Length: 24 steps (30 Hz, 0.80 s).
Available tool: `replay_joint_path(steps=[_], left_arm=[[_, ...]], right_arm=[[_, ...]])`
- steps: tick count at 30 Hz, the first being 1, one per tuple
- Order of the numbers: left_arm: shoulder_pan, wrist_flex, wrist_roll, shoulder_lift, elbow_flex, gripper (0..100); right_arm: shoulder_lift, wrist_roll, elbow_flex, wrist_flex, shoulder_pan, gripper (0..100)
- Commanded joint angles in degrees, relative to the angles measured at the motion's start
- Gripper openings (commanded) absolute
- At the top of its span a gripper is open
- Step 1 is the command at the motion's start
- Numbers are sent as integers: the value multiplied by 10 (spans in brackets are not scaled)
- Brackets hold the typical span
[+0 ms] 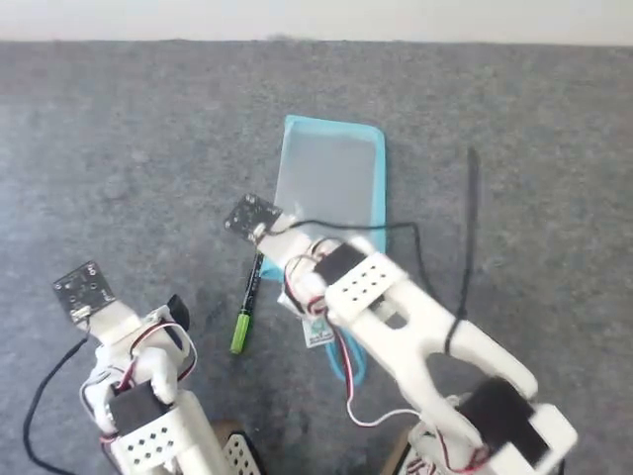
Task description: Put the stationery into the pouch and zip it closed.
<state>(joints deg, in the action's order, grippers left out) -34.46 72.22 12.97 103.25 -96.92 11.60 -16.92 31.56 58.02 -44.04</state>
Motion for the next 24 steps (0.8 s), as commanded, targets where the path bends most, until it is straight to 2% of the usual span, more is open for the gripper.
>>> replay_joint_path(steps=[1,9,21,24], left_arm=[[-2,4,8,15,6,239],[-2,4,8,15,6,239],[0,4,8,15,6,239],[31,4,8,15,6,239]], right_arm=[[80,-40,-87,77,24,7],[123,-70,-170,173,56,7],[124,-68,-171,201,54,8],[124,-66,-171,210,53,8]])
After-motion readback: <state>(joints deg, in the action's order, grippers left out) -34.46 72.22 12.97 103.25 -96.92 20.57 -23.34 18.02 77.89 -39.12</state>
